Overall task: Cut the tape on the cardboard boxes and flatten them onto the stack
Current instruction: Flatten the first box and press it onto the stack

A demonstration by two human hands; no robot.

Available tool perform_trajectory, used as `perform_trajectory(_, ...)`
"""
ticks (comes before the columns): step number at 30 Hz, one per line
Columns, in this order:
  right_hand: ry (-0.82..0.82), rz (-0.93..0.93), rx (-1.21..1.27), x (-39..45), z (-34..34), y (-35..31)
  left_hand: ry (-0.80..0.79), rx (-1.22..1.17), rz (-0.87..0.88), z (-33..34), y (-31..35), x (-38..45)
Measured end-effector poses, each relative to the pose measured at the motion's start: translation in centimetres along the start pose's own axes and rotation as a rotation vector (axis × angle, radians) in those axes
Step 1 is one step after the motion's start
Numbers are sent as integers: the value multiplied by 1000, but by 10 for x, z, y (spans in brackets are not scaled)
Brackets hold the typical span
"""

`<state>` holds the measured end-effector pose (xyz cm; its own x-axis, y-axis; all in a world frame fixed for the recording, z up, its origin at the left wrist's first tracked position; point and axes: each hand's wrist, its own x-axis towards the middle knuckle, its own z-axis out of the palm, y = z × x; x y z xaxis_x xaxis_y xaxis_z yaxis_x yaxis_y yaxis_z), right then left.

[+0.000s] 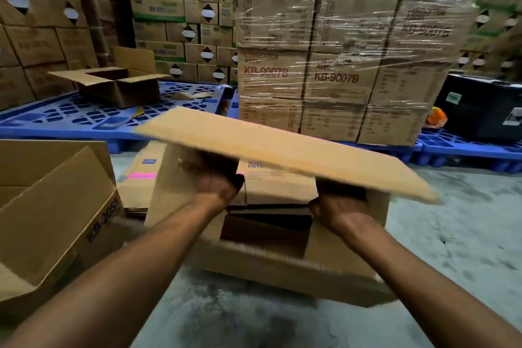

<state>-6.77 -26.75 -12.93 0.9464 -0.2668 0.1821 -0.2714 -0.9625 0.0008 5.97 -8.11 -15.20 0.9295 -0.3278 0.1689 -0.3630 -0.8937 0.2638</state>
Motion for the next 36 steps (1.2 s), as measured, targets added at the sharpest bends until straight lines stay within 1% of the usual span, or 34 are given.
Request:
perform_trajectory(1, 64, 17, -81, 3, -6, 3, 139, -83, -9, -10, 2, -1)
perform_trajectory(2, 121, -5, -133, 6, -12, 8, 247, -221, -59, -23, 6, -1)
perform_trajectory(3, 155, -10, -113, 10, -17, 12, 326, -359, -89, -34, 5, 1)
perform_trajectory(4, 204, -10, -37, 12, -25, 17, 415, -464, -88, -49, 4, 0)
perform_trajectory(6, 328, 56, 103, 11, -41, 26, 541, -553, -134, -74, -2, -5)
perform_trajectory(8, 362, 225, 263, 9, -46, 36, 566, -502, -250, -91, -12, -6)
perform_trajectory(10, 237, 482, 610, 5, -45, 42, 458, -436, -387, -100, -18, -5)
perform_trajectory(11, 168, 561, 746, 5, -43, 45, 409, -432, -429, -102, -21, -3)
perform_trajectory(12, 136, 574, 804, 2, -43, 46, 400, -440, -441, -106, -23, -3)
perform_trajectory(14, 156, 559, 797, -4, -53, 45, 433, -500, -448, -119, -27, -4)
perform_trajectory(18, 266, 441, 657, -13, -102, 42, 547, -710, -539, -158, -25, -5)
perform_trajectory(20, 335, 392, 614, -11, -129, 42, 603, -890, -526, -181, -23, 1)
perform_trajectory(23, 452, 333, 502, -10, -157, 39, 620, -1174, -472, -203, -29, 14)
perform_trajectory(24, 475, 297, 484, -13, -159, 36, 630, -1236, -468, -202, -33, 18)
perform_trajectory(26, 493, 186, 460, -19, -153, 34, 691, -1369, -522, -190, -44, 26)
perform_trajectory(28, 450, 96, 422, -21, -127, 42, 731, -1536, -608, -165, -54, 25)
perform_trajectory(29, 403, 64, 386, -22, -111, 48, 733, -1603, -653, -152, -57, 21)
perform_trajectory(30, 340, 30, 344, -23, -93, 55, 702, -1654, -697, -136, -59, 13)
perform_trajectory(32, 182, -19, 252, -28, -56, 64, 566, -1714, -762, -100, -63, -9)
perform_trajectory(35, -19, -22, 131, -42, 11, 80, 334, -1658, -874, -26, -77, -49)
perform_trajectory(36, -96, -22, 109, -47, 31, 85, 281, -1658, -889, -7, -84, -62)
